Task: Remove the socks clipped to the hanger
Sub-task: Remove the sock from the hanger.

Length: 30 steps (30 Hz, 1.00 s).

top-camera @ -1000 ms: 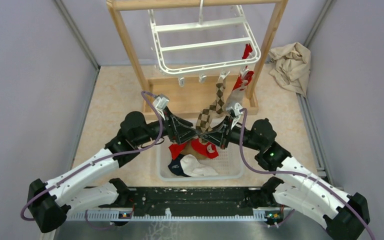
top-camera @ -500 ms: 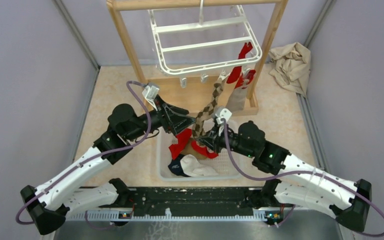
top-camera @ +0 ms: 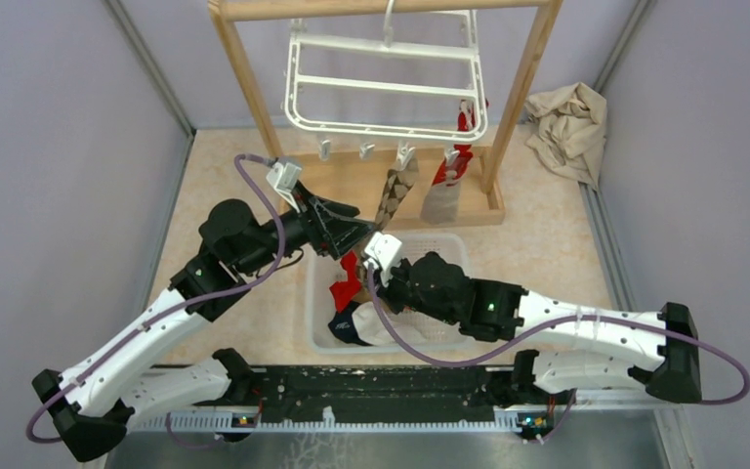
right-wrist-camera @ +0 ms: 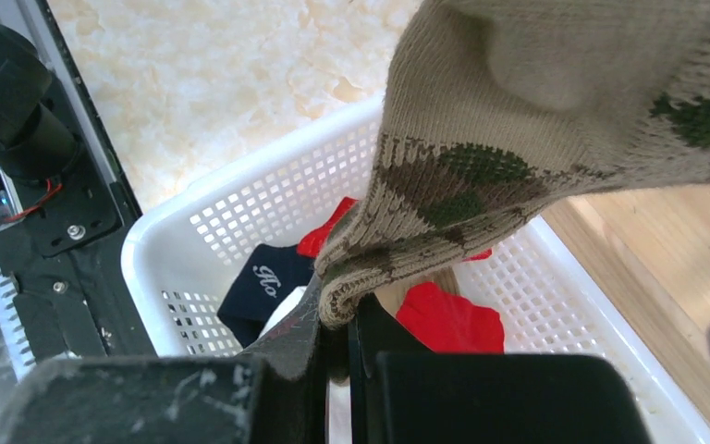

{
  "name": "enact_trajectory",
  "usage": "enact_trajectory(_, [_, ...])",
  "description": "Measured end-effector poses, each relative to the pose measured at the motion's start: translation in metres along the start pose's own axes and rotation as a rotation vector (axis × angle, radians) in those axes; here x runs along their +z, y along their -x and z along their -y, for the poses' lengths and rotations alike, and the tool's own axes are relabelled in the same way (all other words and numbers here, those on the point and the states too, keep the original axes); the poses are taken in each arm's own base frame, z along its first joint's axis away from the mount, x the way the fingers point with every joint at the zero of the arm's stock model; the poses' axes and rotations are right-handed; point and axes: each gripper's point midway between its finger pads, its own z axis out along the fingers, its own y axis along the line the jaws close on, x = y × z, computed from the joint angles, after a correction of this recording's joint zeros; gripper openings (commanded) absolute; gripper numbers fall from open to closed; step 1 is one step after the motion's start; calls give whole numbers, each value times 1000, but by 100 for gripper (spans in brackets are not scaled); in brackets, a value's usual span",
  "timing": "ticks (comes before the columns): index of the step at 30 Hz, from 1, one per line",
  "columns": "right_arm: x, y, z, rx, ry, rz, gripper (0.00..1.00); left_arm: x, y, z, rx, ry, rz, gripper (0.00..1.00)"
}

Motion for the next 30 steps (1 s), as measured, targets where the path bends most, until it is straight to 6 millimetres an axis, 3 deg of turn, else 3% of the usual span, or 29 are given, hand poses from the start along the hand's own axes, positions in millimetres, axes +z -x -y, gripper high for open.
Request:
enact_trajectory(7, [1,5,2,-24,-33,7,0,-1,2,-6,24,37,-2,79])
enact_trajectory(13, [-22,29,16,9,-84,98,0,9,23,-3,65,49,25,80])
enact_trajectory(20, [-37,41,29,18,-137,146,0,33,52,11,86,13,63,80])
enact_trajectory(21, [-37,39,30,15,-141,139,0,45,63,14,96,3,81,80])
enact_trajectory(30, [-38,36,30,11,-142,125,0,70,62,3,93,29,78,77])
